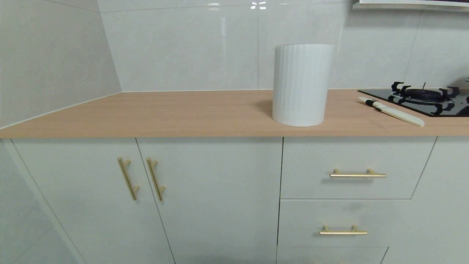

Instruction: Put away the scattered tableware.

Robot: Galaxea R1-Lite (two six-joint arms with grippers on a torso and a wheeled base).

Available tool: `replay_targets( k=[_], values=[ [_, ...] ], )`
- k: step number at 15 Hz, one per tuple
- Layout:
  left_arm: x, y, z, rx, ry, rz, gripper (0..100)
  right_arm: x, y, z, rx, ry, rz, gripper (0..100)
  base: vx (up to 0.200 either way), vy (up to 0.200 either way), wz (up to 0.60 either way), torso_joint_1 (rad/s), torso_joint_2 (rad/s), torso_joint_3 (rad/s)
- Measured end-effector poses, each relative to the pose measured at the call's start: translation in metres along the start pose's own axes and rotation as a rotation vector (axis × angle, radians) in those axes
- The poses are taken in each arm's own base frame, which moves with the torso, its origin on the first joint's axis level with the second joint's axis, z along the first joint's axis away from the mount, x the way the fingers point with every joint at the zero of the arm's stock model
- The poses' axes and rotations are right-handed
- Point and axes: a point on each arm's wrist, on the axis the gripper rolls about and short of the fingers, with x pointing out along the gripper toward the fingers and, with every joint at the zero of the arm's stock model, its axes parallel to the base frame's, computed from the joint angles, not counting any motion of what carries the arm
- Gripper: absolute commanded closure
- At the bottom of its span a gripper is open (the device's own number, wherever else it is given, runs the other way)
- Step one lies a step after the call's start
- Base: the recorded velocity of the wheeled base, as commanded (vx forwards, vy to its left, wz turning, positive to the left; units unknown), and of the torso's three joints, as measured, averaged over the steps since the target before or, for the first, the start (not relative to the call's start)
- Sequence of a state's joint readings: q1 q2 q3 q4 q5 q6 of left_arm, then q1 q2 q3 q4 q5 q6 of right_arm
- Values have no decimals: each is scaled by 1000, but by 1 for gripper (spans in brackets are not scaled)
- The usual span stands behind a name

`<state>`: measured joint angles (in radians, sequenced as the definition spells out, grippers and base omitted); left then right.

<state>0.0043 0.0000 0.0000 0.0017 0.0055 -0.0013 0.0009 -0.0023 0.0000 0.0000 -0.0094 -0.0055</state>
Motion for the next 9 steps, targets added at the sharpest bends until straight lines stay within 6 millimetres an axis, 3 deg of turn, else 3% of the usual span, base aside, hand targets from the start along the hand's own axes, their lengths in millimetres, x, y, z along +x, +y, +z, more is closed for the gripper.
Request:
replay_targets(
  k=[2,9],
  values=[
    [0,0,0,0,0,0,0,0,0,0,0,0,1,0,200,0,0,10,2,0],
    [0,0,0,0,0,0,0,0,0,0,0,0,1,0,0,0,0,0,0,0]
  ],
)
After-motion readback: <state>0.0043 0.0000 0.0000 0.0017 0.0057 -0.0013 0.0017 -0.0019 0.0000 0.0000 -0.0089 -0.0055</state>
